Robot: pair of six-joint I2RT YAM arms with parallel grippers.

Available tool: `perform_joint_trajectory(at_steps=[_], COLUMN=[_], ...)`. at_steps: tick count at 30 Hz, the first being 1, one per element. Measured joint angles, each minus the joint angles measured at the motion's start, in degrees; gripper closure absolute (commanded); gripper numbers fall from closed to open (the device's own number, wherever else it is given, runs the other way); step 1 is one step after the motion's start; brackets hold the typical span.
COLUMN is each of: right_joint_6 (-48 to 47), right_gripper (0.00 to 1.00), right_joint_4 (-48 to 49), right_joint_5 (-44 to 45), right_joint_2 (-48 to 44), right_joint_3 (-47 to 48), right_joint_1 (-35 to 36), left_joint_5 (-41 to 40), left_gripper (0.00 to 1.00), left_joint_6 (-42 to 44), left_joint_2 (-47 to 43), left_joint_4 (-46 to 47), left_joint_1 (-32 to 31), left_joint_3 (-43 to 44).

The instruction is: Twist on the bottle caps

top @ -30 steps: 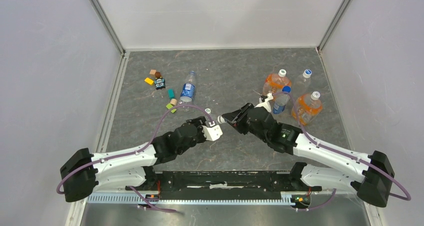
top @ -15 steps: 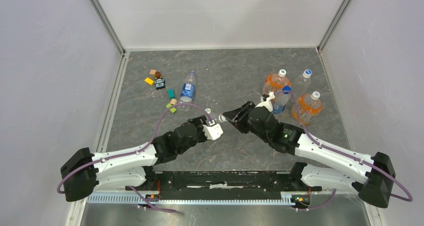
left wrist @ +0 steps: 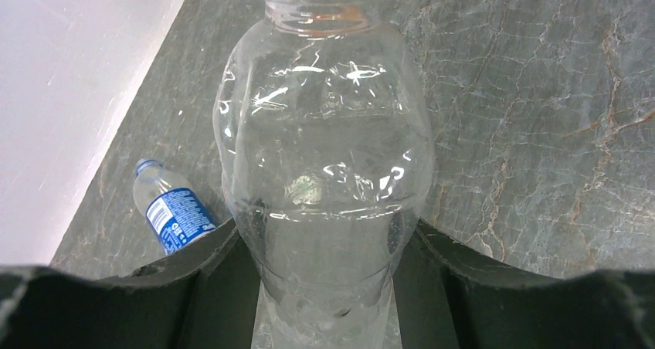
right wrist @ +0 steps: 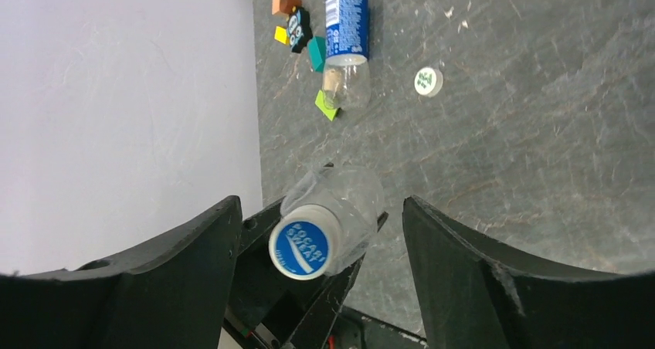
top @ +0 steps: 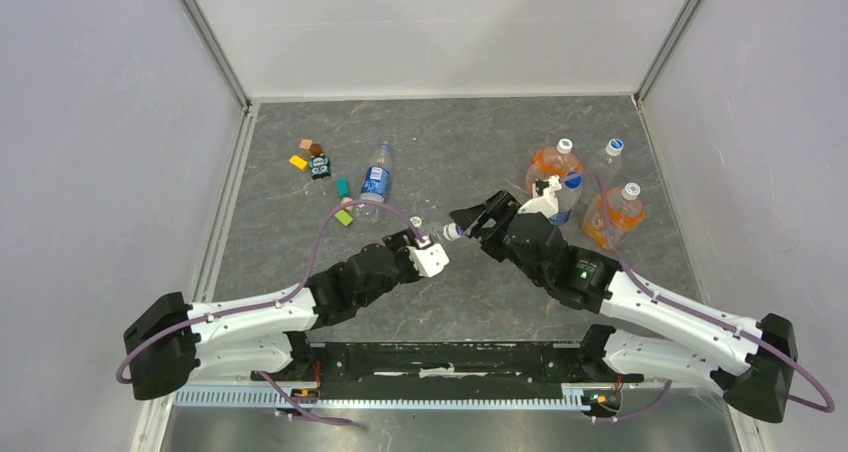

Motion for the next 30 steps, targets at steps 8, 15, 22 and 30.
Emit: perform_joint_trajectory(at_steps=[8,15,22,30], right_joint_6=[-18.40,-45.51,-69.20,-88.63], right_gripper=[0.02,0.02,0.05,0.16], right_joint_4=[0.94,4.44,4.94,-0.81], right_joint_5=[0.94,-6.99,-23.93,-47.89], right_joint_2=[-0.28,-6.75,-10.29,-7.48], right_joint_3=[6.56,7.15,8.66,10.82], right_joint_1=[-0.46,-3.67,-9.31,-14.84], left_joint_5=[1.95,10.45,25.33,41.11], left_gripper=[0.98,0.98,0.98,0.98], left_joint_6=[-2.21,-6.10,-11.85,-14.91], left_joint_2=[1.42,1.33,0.63,-0.33], left_joint_4=[-0.70,-2.99,-2.73,-1.79], left_joint_1=[0.07,3.26,10.75,14.73], left_joint_3=[1.51,2.69,3.34,3.37])
